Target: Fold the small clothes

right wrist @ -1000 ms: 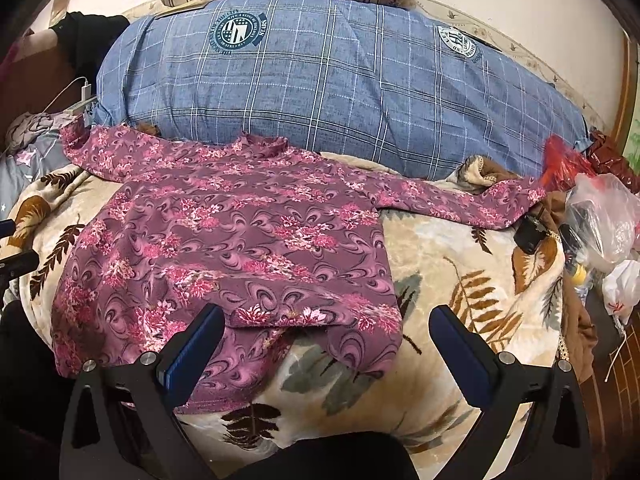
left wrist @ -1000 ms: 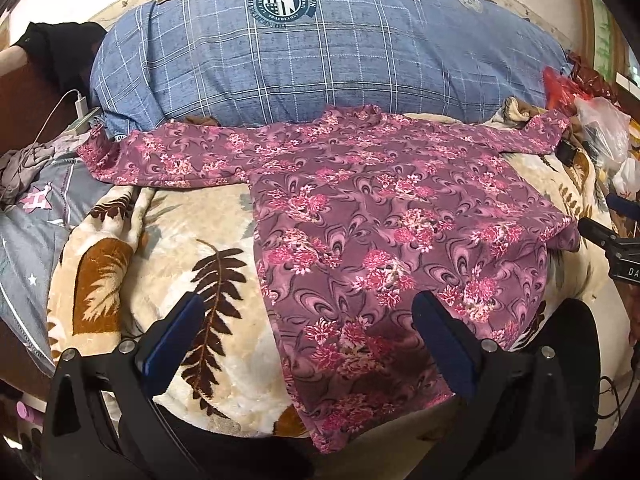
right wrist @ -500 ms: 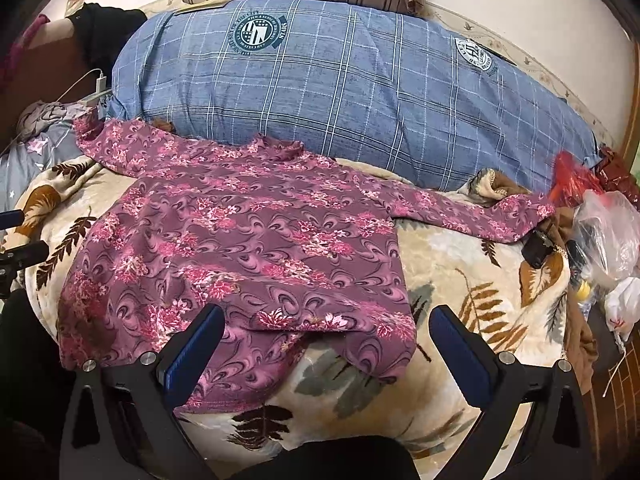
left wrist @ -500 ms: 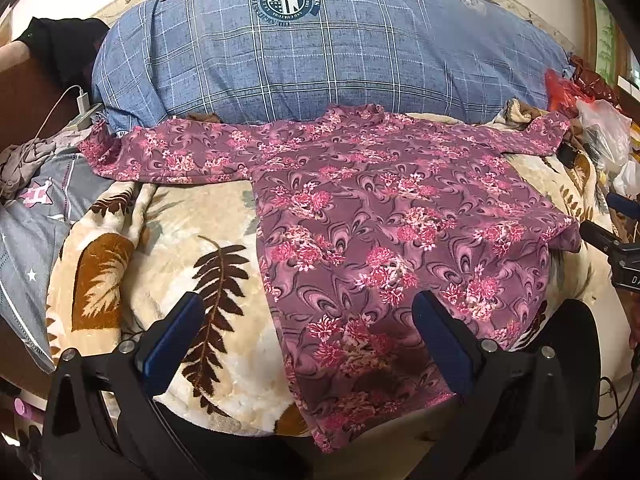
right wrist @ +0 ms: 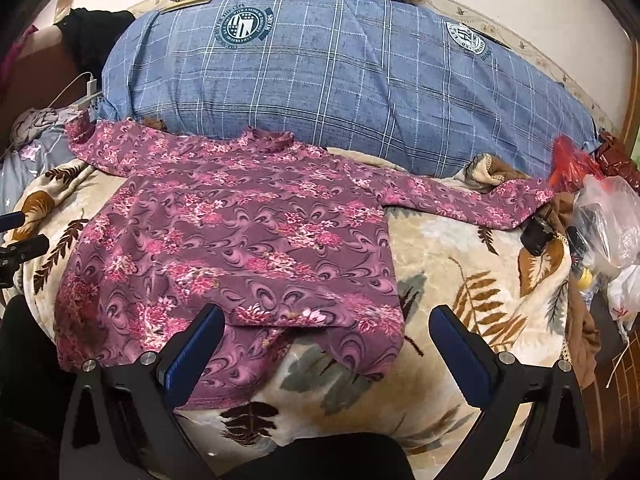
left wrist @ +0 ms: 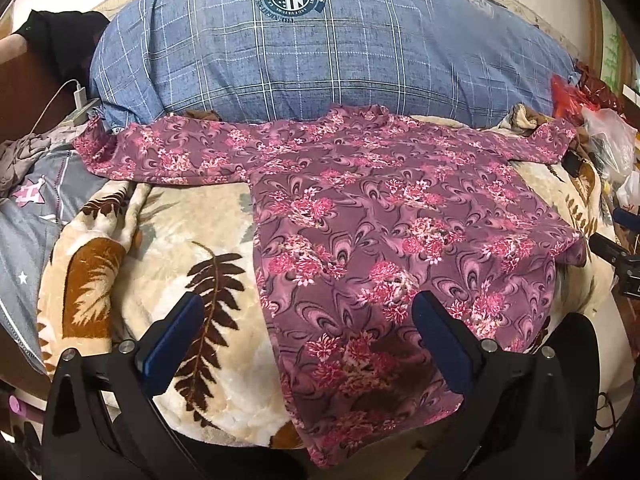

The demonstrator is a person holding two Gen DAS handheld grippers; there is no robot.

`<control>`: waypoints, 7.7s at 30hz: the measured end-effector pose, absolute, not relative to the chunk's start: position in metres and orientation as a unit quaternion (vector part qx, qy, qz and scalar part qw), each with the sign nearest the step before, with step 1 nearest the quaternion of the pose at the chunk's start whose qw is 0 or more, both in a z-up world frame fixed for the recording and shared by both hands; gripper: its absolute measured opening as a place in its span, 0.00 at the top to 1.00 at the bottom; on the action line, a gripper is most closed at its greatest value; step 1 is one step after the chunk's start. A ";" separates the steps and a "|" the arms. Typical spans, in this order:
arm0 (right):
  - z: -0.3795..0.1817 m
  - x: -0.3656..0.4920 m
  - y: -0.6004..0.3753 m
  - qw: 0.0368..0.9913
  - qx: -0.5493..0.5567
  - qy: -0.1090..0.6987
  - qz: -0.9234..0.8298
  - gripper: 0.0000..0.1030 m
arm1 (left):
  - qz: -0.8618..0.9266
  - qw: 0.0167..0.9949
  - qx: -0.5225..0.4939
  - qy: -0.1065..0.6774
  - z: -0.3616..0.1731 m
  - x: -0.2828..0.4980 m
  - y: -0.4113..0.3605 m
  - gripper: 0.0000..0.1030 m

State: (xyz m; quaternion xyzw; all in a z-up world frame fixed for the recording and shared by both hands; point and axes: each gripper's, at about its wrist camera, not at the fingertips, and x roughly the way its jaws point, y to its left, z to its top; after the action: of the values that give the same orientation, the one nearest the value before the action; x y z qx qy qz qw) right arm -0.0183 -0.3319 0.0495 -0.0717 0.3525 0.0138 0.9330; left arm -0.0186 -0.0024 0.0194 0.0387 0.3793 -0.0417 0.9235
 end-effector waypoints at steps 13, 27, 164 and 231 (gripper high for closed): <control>0.045 -0.006 -0.340 0.924 -0.065 0.377 0.019 0.01 | -0.054 0.914 0.043 0.400 0.007 -0.001 -0.008 0.00; 0.043 0.006 -0.337 0.920 -0.059 0.386 0.026 0.02 | -0.057 0.908 0.041 0.412 -0.001 0.012 -0.005 0.00; 0.025 0.211 -0.731 0.873 0.316 0.258 -0.270 0.94 | -0.093 0.891 0.009 0.444 -0.061 0.199 -0.018 0.01; -0.021 0.173 -0.405 0.857 0.350 0.374 0.058 0.65 | -0.184 0.775 -0.276 0.537 -0.044 0.287 -0.010 0.95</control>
State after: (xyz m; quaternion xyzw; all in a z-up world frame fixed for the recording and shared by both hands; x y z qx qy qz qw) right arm 0.1732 -0.4051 -0.0207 0.3496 0.3737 0.0584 0.8571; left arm 0.2873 -0.0098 -0.0439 -0.2761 0.5375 -0.1843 0.7752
